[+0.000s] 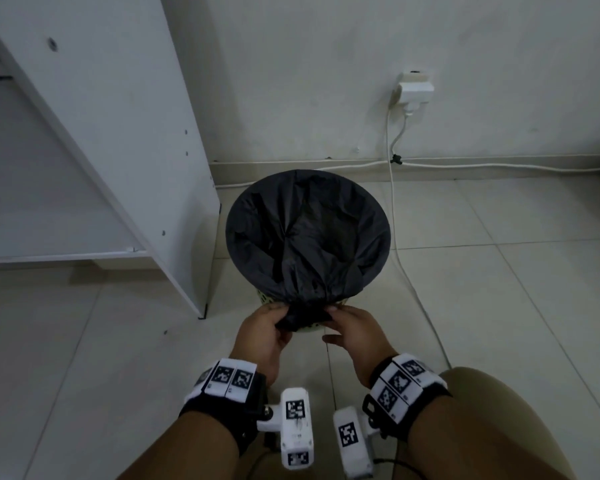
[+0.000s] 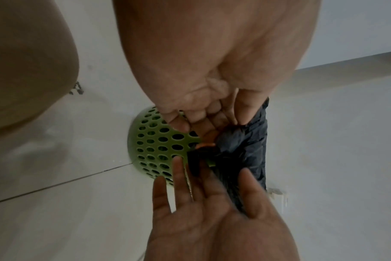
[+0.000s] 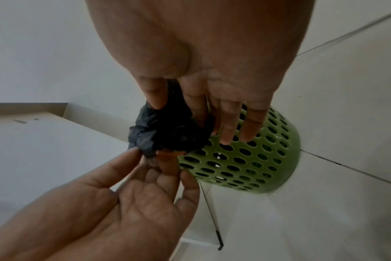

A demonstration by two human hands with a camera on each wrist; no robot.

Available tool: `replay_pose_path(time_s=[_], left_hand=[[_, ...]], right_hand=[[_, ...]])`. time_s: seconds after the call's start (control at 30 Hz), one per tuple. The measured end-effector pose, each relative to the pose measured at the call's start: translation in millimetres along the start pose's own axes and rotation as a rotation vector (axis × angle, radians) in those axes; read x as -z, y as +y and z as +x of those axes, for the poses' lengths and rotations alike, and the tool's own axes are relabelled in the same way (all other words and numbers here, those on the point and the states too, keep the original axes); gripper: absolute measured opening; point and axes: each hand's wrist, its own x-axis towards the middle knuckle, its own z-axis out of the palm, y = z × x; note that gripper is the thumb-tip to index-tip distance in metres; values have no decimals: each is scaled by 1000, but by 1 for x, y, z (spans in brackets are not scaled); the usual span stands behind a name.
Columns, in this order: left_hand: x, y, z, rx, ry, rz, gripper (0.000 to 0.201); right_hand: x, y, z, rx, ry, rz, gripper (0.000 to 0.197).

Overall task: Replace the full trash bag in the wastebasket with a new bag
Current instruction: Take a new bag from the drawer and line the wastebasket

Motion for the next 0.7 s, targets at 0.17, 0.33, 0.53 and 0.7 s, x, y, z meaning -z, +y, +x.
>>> replay_pose_path(time_s=[0.17, 0.33, 0.53, 0.7], left_hand=[[1, -5, -13, -89, -124, 18, 25], [-5, -10, -18, -166, -232, 204, 29], [-10, -11, -16, -251, -184, 427, 33], [-17, 3, -14, -118, -140, 346, 18]], right_hand=[[-13, -8, -6, -49, -75, -141, 36], [-20, -14, -8, 64, -140, -205, 23], [-26, -10, 5, 60, -168, -271, 36], [-13, -11, 10, 10, -70, -230, 23]])
